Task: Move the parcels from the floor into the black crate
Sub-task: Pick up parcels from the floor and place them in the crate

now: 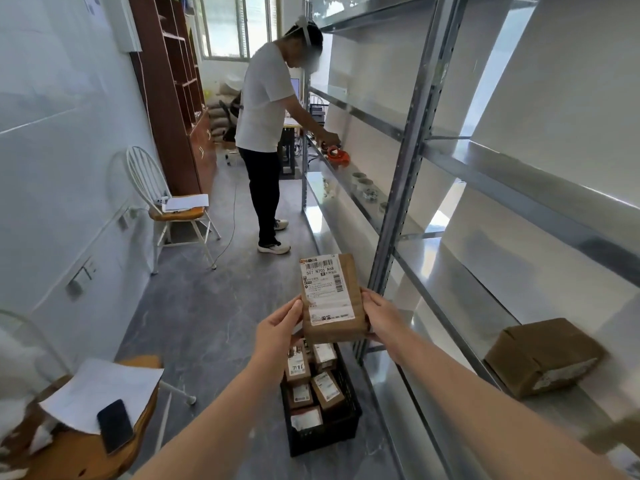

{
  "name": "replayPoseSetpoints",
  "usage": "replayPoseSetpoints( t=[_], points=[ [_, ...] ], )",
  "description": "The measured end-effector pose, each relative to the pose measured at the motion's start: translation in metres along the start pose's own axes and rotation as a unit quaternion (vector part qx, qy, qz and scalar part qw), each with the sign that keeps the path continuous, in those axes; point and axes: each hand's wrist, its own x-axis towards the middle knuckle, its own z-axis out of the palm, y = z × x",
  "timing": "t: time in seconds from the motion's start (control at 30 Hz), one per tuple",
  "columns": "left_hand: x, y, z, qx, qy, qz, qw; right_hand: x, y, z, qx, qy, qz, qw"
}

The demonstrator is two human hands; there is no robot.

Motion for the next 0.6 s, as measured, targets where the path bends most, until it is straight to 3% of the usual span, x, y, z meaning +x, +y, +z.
replayPoseSetpoints(
  t=[0.4, 0.6],
  points=[
    [0.077, -0.004, -0.016, 0.018, -0.008, -0.028, 0.999, 0.068, 0.001, 0.022, -0.009, 0.014, 0.031, 0.999],
    [0.118, -0.012, -0.011, 0.03, 0.006, -0.035, 0.999, 0.117, 0.003, 0.024, 0.007, -0.018, 0.032, 0.999]
  ],
)
